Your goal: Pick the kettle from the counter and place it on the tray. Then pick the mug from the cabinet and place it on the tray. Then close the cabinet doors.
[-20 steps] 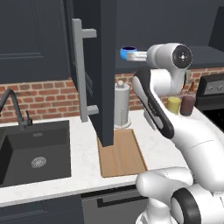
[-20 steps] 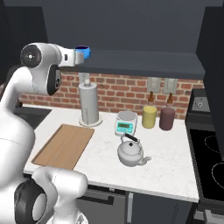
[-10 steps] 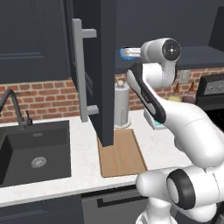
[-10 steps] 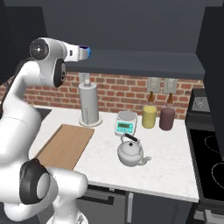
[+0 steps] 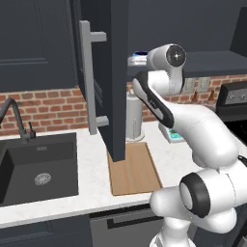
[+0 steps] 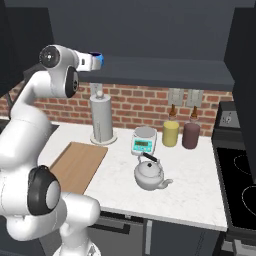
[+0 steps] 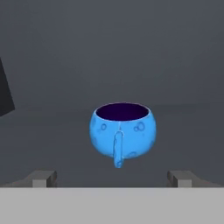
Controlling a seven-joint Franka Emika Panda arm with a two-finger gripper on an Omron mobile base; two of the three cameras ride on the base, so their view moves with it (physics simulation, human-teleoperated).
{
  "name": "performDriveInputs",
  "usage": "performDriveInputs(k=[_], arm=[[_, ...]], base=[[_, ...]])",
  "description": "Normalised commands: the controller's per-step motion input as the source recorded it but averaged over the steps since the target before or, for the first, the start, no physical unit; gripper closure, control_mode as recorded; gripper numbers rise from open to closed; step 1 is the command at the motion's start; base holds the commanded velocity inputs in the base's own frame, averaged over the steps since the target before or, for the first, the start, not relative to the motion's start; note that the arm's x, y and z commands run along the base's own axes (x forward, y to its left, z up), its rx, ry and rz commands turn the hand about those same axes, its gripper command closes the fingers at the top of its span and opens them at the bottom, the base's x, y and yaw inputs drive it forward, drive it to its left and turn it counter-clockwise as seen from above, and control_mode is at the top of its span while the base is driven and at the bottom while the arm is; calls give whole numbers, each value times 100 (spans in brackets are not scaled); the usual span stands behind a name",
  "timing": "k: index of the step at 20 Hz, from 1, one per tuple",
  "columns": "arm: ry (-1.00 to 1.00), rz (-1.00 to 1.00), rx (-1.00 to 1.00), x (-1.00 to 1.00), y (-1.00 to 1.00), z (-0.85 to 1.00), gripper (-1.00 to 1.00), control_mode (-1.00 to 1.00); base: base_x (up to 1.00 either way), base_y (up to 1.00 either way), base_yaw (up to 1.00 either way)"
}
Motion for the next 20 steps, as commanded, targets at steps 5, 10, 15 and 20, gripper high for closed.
performDriveInputs(k=[5, 10, 15, 20], arm=[[5, 0, 0, 30, 3, -20, -100, -100], [0, 0, 0, 24, -3, -1, -100, -100], [1, 0, 0, 23, -1, -3, -100, -100], [2, 0, 0, 23, 1, -12, -100, -100]], base=[[0, 0, 0], [0, 0, 0], [0, 0, 0], [0, 0, 0]])
